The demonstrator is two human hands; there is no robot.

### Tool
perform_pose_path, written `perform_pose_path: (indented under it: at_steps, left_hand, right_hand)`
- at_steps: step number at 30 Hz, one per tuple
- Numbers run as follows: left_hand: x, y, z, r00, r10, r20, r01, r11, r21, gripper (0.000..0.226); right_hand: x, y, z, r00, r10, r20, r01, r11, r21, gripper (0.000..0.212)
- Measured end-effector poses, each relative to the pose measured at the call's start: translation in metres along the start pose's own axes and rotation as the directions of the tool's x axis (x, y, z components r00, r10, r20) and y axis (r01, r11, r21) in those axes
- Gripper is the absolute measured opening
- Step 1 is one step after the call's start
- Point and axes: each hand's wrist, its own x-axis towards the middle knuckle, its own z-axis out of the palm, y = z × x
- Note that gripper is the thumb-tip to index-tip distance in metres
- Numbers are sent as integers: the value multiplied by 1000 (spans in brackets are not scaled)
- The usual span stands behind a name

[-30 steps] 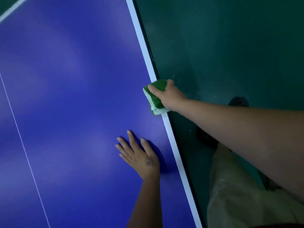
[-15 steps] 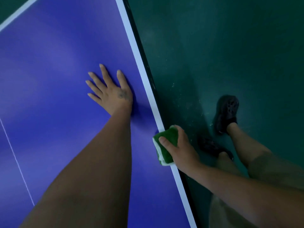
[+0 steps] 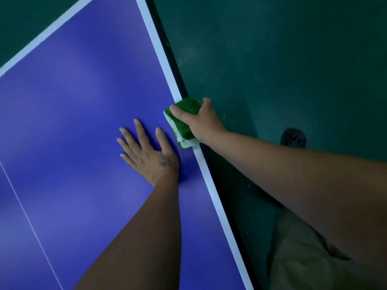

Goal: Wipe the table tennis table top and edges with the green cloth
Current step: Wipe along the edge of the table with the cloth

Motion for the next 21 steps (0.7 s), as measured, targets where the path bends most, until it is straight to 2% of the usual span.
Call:
perform_pose_path:
  at_steps: [2, 4, 9, 12, 16, 19, 21]
  left_hand:
    - [0, 0, 1, 1000, 11, -23, -11, 1000, -17, 71]
    - [0, 0, 2, 999, 13, -41, -14, 1000, -27, 68]
    - [1, -2, 4, 996, 41, -80, -43, 999, -24, 65]
    - [1, -7, 6, 995, 50, -89, -53, 998, -23, 64]
    - [1, -7, 5, 995, 50, -85, -52, 998, -19, 64]
    - [1, -4, 3, 995, 47, -85, -49, 998, -25, 64]
    - [0, -2, 2, 996, 48, -76, -50, 998, -27, 64]
  right_hand:
    - [-3, 0, -2, 1000, -6, -11, 6, 1000, -1, 90]
    - [-17, 15, 0, 999, -10, -36, 11, 1000, 15, 81]
    - [-80, 67, 3, 996, 53, -65, -59, 994, -92, 104]
    - [-95, 78, 10, 990, 97, -107, -104, 992, -66, 102]
    - [-69, 41, 20, 985, 64, -160, -80, 992, -93, 87]
    - [-10, -17, 15, 992, 9, -128, -21, 996, -90, 76]
    - [31, -61, 8, 995, -27, -95, 17, 994, -111, 76]
